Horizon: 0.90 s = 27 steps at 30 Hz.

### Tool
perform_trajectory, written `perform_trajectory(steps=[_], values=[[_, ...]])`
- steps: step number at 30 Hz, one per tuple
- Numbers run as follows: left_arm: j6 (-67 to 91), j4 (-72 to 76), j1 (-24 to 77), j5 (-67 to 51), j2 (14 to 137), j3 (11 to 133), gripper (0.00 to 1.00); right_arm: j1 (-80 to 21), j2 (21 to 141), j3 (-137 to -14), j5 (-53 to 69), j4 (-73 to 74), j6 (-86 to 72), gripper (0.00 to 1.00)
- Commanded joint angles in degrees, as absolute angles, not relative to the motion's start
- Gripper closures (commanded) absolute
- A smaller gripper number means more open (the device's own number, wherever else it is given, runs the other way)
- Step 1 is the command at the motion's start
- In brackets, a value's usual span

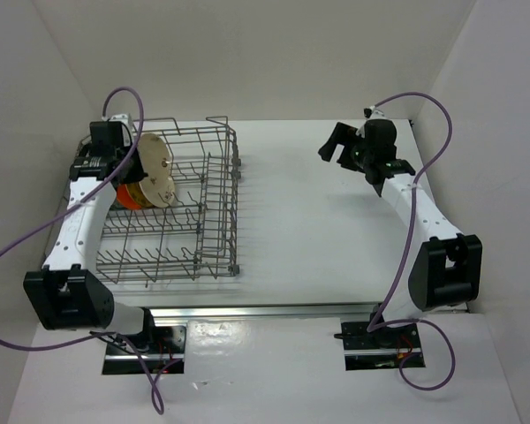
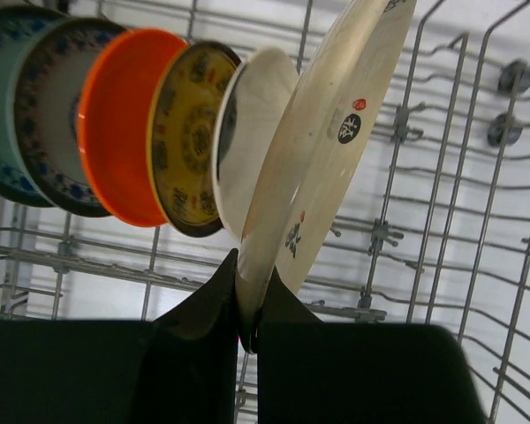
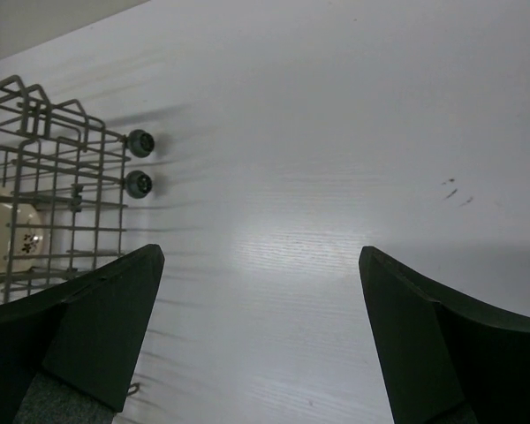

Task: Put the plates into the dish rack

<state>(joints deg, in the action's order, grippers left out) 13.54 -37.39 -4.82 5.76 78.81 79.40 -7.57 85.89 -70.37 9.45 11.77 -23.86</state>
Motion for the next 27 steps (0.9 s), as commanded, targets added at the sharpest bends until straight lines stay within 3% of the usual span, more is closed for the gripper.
perform_trajectory(steps=[1, 27], values=[[11.3, -38.9, -4.7, 2.9, 81.6, 81.7, 1.00, -7.5, 85.7, -71.8, 3.7, 13.2, -21.9, 0.00], [10.9, -48.5, -1.0, 9.7, 97.0, 91.8, 1.00, -7.5, 86.8, -70.5, -0.2, 14.2, -21.9, 0.00]])
